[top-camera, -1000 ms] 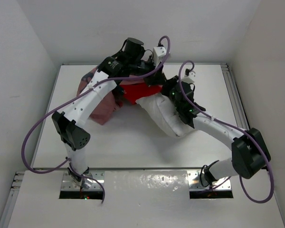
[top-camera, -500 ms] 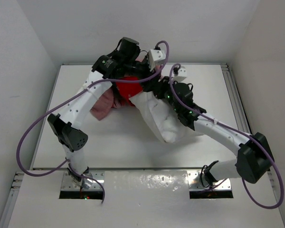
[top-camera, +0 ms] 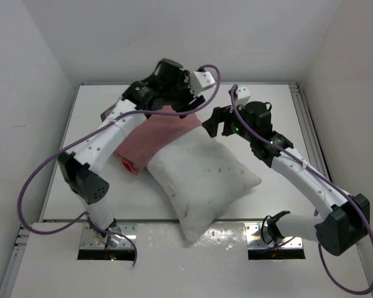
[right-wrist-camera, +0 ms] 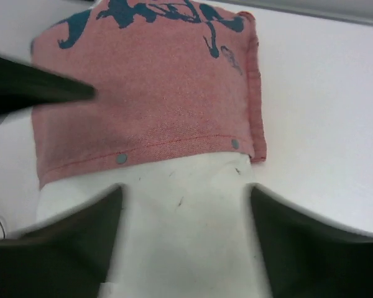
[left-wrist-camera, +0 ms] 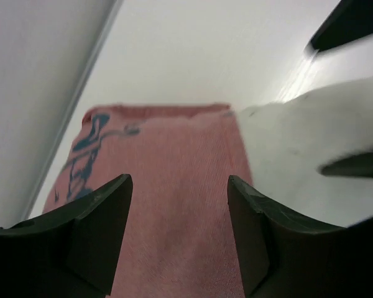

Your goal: Put the pillow into the pillowcase

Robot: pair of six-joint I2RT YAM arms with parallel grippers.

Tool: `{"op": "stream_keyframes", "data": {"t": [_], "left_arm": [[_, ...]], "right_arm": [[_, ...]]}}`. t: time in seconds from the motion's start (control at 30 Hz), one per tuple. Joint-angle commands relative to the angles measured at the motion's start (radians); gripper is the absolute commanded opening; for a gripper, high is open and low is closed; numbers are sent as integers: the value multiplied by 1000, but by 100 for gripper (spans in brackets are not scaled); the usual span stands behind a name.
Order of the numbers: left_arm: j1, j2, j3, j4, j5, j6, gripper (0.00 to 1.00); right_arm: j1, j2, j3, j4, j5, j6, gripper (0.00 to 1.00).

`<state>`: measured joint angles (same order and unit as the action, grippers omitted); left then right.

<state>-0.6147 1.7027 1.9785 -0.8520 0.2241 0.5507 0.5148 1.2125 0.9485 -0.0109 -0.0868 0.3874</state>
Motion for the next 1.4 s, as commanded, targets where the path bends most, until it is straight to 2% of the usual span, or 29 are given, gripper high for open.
{"op": "stream_keyframes", "data": {"t": [0.0,0.03,0.13,0.17,0.23,0.3,0.37,0.47,0.5,0.53,0.6,0.63,0.67,0.7,0.73,0.93,1.1,1.13,1.23,1.27,1.37], "left_arm": [[-49,106,-44,24,-397,63,61],[-48,115,-46,19,-408,63,69],[-27,112,-78,16,-321,90,82],[-26,103,-131,30,-296,94,85],[-40,101,-184,79,-285,77,86],[-54,110,-262,164,-385,54,86],[-48,114,-321,220,-492,26,85],[-8,112,-356,257,-490,0,79],[-3,112,-359,248,-480,-5,72],[-2,106,-360,235,-467,-11,57],[-3,98,-362,202,-389,-15,38],[-5,88,-359,194,-362,-18,20],[-20,81,-351,174,-324,-20,11],[-29,80,-311,157,-304,-24,0],[-43,78,-279,140,-290,-25,0],[-183,84,32,-21,-126,15,0],[-229,83,166,-111,36,26,0],[-229,84,189,-128,85,43,0],[-221,74,177,-203,197,112,0],[-209,72,151,-235,227,123,0],[-155,35,56,-219,328,109,0]], "right_arm": [[-56,44,75,-141,-73,-27,98],[-77,50,72,-146,-133,-24,99],[-110,87,44,-130,-220,-24,99],[-113,102,36,-127,-246,-24,99],[-114,160,35,-144,-242,-33,99],[-113,200,24,-129,-238,-15,99],[-105,199,-40,-13,-295,25,99],[-70,186,-173,136,-309,83,99],[-62,206,-181,149,-309,93,99],[-50,220,-185,153,-310,97,99],[-26,255,-177,138,-307,102,85],[-24,277,-172,135,-314,110,71],[-22,280,-165,147,-323,134,33],[-15,268,-166,190,-329,160,9],[-12,256,-166,215,-324,174,0],[39,180,-56,405,-295,211,0],[57,105,-63,616,-131,264,0],[56,99,-76,673,-58,307,0],[45,81,-135,774,43,396,0],[45,75,-161,785,129,416,0],[57,59,-197,734,339,467,0]]}}
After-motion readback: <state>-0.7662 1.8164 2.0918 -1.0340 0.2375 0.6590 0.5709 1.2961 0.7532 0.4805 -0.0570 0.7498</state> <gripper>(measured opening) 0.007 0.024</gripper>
